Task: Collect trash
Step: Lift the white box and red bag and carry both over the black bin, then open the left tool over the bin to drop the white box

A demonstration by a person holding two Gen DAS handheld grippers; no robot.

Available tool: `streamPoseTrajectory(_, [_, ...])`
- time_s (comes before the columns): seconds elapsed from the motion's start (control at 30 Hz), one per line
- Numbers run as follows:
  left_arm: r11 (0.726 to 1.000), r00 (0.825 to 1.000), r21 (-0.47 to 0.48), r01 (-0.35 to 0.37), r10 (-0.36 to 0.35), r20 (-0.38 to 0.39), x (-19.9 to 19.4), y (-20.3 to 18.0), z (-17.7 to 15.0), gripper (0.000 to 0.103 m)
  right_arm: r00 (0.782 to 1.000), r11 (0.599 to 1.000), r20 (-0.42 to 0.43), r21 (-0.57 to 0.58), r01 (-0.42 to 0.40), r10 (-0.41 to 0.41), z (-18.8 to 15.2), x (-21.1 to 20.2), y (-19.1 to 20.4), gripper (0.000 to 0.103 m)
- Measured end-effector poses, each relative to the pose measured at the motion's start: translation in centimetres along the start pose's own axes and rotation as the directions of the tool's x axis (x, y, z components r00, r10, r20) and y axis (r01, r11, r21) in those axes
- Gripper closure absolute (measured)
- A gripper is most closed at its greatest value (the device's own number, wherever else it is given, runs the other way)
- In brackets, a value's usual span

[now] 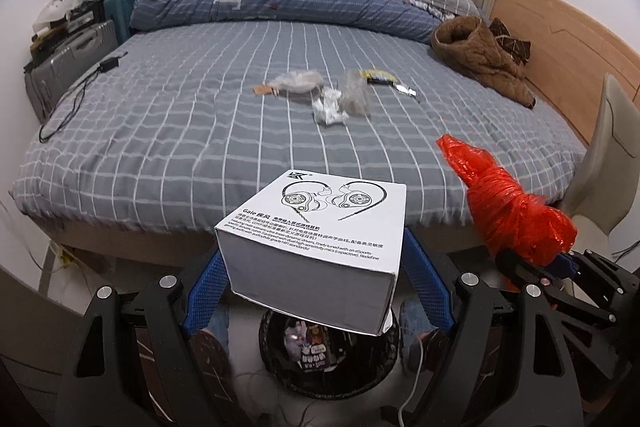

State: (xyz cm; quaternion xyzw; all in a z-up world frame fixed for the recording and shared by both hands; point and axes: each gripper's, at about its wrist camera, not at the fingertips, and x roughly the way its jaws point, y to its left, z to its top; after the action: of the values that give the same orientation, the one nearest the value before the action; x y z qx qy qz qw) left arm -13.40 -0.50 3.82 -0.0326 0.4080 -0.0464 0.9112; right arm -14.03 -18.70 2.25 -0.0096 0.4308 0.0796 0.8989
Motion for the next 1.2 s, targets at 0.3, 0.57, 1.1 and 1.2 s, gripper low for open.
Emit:
streamPoseTrajectory(0.3, [0.999,0.997,-0.032,0.003,-0.005,-0.079,1.8,0.4,-4.4,0.023,0.998,1.000,-0.064,0.010,0.023,-0.023,-4.3,1.8,-0.3,0.068])
streamPoseTrajectory(0.57, [1.000,0.993,-0.023,-0.005,0.003,-0.121,4.8,0.2,-6.6,0.023,0.995,0.999,-0.097,0.027,0.037,-0.034,-5.8,4.4,-0.8,0.068])
streamPoseTrajectory(1.1, [0.999,0.964,0.021,0.027,-0.021,-0.264,13.4,-2.5,-9.3,0.023,0.977,0.993,-0.203,0.083,0.084,-0.066,-7.8,9.0,-4.2,0.068])
streamPoseTrajectory(1.2, [0.999,0.958,0.040,0.038,-0.025,-0.285,14.7,-3.6,-9.8,0.023,0.974,0.990,-0.214,0.105,0.098,-0.074,-8.3,9.1,-5.3,0.068])
